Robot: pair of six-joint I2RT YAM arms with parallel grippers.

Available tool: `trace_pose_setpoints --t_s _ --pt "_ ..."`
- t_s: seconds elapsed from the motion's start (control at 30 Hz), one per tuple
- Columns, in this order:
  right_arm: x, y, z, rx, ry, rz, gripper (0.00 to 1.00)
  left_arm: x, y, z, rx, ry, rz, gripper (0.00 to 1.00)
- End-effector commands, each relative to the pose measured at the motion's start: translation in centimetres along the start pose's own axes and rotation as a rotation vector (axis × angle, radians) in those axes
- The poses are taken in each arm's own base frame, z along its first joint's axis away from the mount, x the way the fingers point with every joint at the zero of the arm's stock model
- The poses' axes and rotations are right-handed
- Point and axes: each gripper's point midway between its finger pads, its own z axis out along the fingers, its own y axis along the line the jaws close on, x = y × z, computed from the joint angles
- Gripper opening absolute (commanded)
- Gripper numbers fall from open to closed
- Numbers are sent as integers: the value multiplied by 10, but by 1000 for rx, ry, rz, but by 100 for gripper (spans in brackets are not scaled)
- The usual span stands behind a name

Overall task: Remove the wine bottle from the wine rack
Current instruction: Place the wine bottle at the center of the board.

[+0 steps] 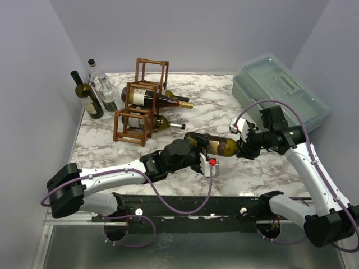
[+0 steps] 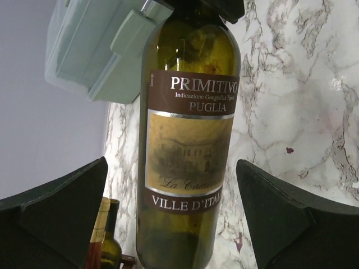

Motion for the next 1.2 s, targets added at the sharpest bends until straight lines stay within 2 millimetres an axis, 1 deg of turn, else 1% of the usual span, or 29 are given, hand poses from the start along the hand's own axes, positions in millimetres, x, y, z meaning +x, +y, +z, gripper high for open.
trace_pose_setpoints --t_s 0.0,0.23,0.57,0.83,1.0,1.07,1.17 --pt "-25 5 -5 -44 -99 -41 0 -14 8 14 -16 -47 27 98" --pt "-24 6 -2 -68 -95 -31 0 -17 -10 29 69 -95 -23 99" --pt "-24 9 0 -110 -86 -24 0 -16 -11 38 128 -145 -93 99" --pt "-29 11 0 -135 -95 -19 0 -5 -22 46 172 -135 -120 98" --pt "-28 12 1 -150 -89 -13 0 6 -23 53 166 -100 -113 98" --pt "-27 12 2 -152 -85 -9 0 9 -22 55 161 -85 -108 95" --pt "-26 12 3 -153 -81 -8 0 14 -22 57 155 -66 -105 88"
